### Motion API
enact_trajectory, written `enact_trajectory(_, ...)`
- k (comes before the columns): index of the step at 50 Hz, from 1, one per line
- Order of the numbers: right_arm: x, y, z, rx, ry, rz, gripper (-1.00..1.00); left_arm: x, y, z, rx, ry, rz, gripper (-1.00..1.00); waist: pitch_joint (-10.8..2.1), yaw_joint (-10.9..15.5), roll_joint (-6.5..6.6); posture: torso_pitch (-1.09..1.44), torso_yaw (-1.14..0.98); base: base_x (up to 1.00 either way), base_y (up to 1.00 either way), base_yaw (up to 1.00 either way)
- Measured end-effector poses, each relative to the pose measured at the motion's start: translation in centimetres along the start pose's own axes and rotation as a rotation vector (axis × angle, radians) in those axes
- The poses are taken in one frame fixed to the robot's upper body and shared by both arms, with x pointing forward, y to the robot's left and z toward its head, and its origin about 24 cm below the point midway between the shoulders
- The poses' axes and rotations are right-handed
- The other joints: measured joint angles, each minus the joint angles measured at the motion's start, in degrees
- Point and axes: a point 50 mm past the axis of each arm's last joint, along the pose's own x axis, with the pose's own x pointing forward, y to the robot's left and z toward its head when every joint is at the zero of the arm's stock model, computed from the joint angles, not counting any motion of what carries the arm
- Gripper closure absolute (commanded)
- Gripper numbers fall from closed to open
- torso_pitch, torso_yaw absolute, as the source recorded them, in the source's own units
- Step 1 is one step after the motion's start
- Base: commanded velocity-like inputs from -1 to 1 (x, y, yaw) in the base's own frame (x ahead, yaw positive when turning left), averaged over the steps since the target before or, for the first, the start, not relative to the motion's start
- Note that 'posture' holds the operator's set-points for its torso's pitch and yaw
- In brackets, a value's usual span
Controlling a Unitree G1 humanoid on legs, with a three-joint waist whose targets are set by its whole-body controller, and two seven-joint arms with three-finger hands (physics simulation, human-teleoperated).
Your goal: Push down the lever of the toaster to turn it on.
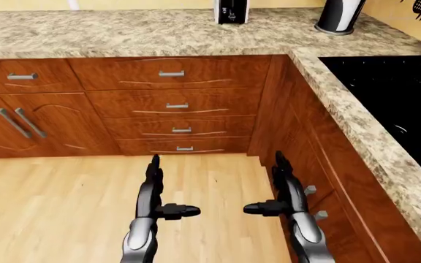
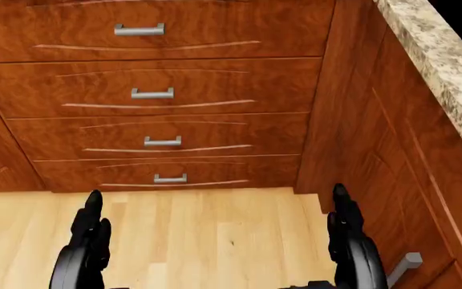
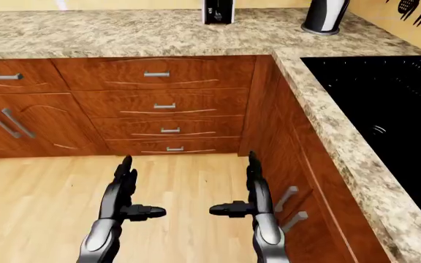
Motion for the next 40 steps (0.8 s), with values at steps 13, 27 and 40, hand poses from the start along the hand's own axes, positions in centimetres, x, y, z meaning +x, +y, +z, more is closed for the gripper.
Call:
enact_trajectory(13, -0.4, -0.1, 1.6, -0.061, -0.051, -0.039, -1.0, 0.7, 0.5, 0.8, -0.004, -0.05, 0.007, -1.0, -3.18, 0.46, -0.28, 0.0, 0.0, 0.0, 0.0, 0.0)
enact_trajectory(27, -0.4, -0.2, 2.3, -0.095, -0.089, -0.047, -1.0, 0.6, 0.6, 1.5, -0.03, -0.07, 0.012, -1.0, -4.21, 0.45, -0.19, 0.0, 0.0, 0.0, 0.0, 0.0)
enact_trajectory(40, 0.9, 0.1, 6.9, -0.14, -0.133, -0.049, -1.0, 2.5, 1.5, 6.2, -0.105, -0.096, 0.036, -1.0, -4.18, 0.41, -0.04, 0.0, 0.0, 0.0, 0.0, 0.0)
